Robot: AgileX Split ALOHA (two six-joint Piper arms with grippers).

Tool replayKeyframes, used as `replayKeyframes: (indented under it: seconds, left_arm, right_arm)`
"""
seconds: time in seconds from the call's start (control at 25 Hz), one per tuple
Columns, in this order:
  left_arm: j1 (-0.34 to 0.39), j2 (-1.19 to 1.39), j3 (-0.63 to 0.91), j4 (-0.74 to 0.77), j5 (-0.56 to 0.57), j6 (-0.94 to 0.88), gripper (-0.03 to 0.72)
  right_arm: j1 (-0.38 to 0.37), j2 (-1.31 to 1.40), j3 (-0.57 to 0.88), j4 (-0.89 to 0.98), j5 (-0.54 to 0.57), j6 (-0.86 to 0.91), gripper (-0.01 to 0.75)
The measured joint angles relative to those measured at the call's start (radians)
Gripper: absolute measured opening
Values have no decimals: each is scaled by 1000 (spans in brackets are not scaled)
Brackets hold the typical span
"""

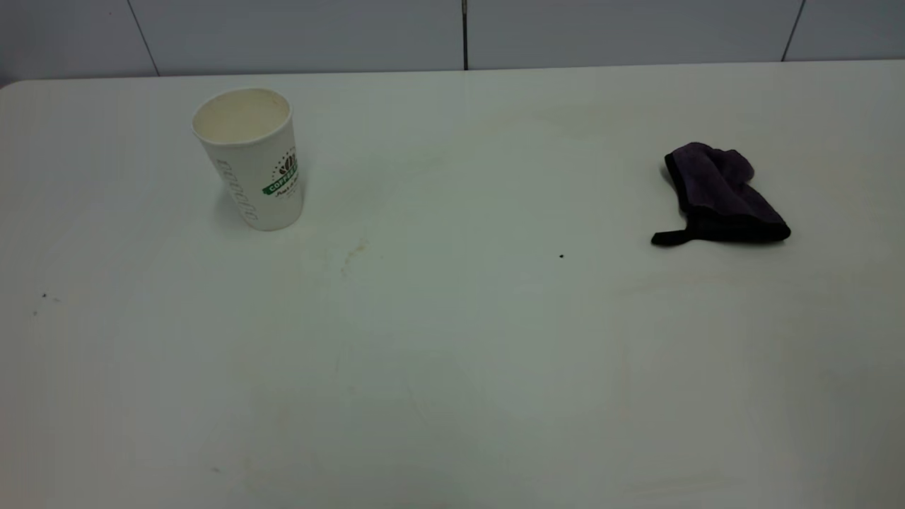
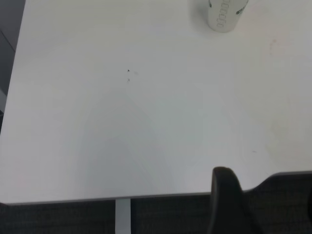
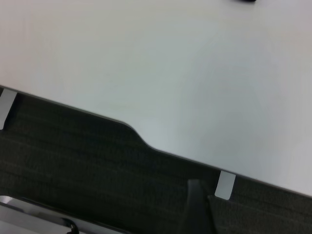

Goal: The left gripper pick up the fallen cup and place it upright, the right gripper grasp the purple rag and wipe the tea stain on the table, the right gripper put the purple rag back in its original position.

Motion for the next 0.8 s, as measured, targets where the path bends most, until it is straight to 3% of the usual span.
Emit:
replayKeyframes:
  seconds: [0.64,0.8]
  left_arm:
    - [0,0,0,0,0,1,427]
    - [0,0,0,0,0,1,427]
  right_arm:
    - [-2,0,5,-2,-1,-1,340]
    - [-72,-42,6,-10,-2,-5,276]
